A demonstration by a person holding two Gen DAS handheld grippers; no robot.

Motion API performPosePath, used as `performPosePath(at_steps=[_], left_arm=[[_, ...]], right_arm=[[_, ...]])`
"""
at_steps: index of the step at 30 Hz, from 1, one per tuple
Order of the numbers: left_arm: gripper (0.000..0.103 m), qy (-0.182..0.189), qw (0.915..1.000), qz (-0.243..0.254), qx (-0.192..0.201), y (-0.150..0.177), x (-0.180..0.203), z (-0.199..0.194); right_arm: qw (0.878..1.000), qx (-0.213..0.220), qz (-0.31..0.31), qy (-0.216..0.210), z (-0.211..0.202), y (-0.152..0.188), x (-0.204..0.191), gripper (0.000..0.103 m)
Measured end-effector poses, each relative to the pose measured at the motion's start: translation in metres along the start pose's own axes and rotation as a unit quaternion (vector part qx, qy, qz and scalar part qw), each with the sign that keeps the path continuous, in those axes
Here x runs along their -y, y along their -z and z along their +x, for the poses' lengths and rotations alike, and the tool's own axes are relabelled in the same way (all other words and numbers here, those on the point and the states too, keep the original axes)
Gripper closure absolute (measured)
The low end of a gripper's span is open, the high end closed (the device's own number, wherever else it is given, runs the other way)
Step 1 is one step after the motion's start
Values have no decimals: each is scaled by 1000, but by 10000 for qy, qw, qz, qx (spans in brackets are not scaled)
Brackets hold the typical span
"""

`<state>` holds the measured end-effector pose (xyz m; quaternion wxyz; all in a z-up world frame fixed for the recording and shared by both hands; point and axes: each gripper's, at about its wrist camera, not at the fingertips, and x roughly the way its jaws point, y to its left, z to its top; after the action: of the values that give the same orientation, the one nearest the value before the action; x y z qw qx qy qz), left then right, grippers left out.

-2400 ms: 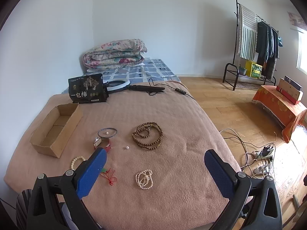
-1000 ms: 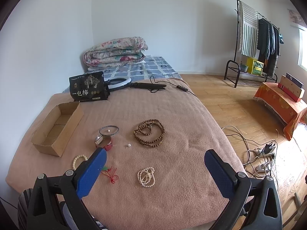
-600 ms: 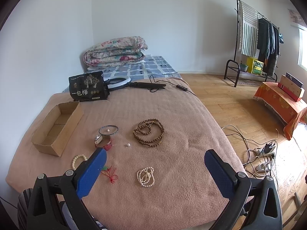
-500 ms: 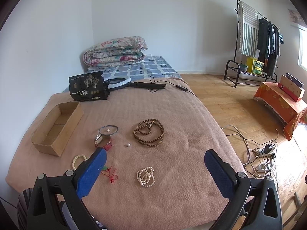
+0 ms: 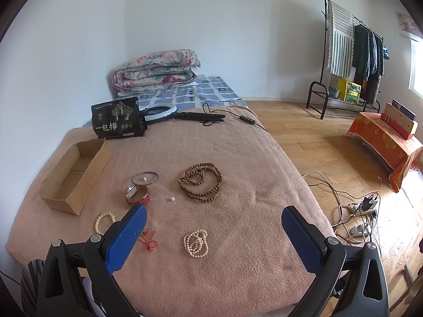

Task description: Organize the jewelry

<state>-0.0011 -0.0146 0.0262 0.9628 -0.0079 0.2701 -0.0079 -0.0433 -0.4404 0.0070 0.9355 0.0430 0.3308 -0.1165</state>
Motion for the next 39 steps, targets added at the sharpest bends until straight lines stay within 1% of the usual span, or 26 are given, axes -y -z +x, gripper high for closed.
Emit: performPosePath(at_steps=[11,13,17,19,23,27,33,37,39], left_arm=[[0,249,9994,94,-200,6,6,39],[0,320,9992,85,-242,8,6,45],[0,427,9985,96,-338,13,5,56],[0,478,9981,150,-364,16,8,58],[5,696,9960,288,-489,21,18,63],[6,926,9928,432,-626,27,32,72],[17,1225,9867,658,-847,36,60,82],[18,1463,9824,749,-888,34,80,85],[22,1551,9803,834,-900,31,92,88]], right_arm=[[9994,0,148,299,13,4,24,0],[9995,39,169,263,16,5,28,0],[9997,191,159,36,22,6,35,0],[9997,223,74,47,27,4,36,0],[9997,196,-89,71,35,0,38,0],[9999,18,-147,-43,47,-2,42,0],[9994,-178,-173,-248,61,-5,50,0],[9990,-257,-197,-315,70,-6,53,0],[9989,-330,-136,-315,76,-7,56,0]])
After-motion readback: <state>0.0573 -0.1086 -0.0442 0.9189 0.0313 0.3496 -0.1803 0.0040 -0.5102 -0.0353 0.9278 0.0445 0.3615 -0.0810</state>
